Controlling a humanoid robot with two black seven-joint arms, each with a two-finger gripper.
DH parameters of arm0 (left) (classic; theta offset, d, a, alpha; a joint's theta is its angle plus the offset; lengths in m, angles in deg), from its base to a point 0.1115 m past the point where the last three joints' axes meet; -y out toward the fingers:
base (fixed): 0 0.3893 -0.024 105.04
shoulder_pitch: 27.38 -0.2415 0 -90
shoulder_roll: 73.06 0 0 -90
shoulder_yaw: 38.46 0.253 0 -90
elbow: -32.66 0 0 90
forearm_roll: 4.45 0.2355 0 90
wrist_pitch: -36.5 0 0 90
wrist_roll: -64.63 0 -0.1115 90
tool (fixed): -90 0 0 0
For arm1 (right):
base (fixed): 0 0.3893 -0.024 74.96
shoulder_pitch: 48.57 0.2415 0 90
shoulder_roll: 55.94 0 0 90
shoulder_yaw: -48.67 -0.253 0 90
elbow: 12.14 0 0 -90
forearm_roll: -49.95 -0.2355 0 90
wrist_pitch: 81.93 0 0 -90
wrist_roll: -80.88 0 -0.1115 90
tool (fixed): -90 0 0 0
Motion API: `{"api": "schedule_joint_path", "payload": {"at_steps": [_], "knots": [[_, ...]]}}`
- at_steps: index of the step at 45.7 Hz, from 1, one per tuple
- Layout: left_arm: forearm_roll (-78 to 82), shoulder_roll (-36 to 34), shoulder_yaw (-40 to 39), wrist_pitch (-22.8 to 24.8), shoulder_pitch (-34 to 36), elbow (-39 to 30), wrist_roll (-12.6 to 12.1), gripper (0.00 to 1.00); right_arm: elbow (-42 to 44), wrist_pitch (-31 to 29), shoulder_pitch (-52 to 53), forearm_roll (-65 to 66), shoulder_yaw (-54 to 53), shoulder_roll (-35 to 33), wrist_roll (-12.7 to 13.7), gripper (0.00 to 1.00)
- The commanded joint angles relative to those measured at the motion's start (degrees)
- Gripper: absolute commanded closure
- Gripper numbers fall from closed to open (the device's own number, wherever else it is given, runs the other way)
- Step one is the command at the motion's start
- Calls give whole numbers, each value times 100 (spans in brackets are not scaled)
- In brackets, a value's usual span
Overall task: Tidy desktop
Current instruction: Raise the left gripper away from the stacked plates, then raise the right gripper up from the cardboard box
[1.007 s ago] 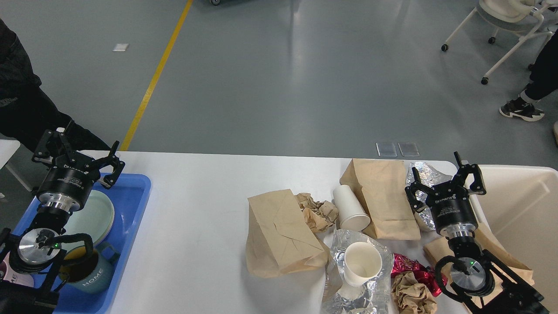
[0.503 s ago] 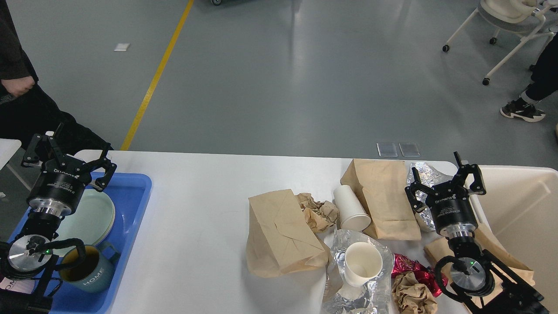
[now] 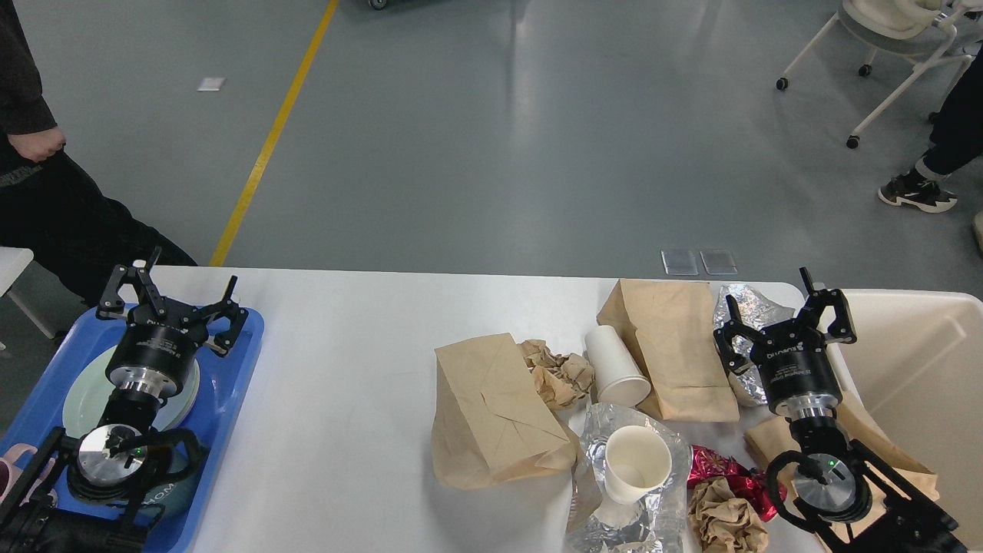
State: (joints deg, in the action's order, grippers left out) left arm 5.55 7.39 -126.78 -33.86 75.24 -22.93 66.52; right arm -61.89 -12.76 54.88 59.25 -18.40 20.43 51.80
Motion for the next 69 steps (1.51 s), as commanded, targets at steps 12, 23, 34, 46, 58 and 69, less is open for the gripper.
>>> {"api": "schedule_joint_path", "payload": {"at_steps": [12, 23, 34, 46, 58, 69], "knots": [[2, 67, 88, 1130, 381, 1173, -5, 3, 0, 0, 0, 1, 0, 0, -1, 0], [-34, 58, 88, 1209, 408, 1234, -23, 3, 0, 0, 0, 1, 0, 0, -1, 0], [-42, 50, 88, 1226, 408, 1243, -40, 3, 0, 0, 0, -7, 0, 0, 7, 0], [-42, 58, 88, 1305, 408, 1261, -32, 3, 0, 0, 0, 1, 0, 0, -1, 0], [-42, 67, 88, 1305, 399, 1261, 4, 3, 0, 0, 0, -7, 0, 0, -1, 0], [-42, 67, 88, 1305, 399, 1261, 4, 3, 0, 0, 0, -7, 0, 0, -1, 0]]}}
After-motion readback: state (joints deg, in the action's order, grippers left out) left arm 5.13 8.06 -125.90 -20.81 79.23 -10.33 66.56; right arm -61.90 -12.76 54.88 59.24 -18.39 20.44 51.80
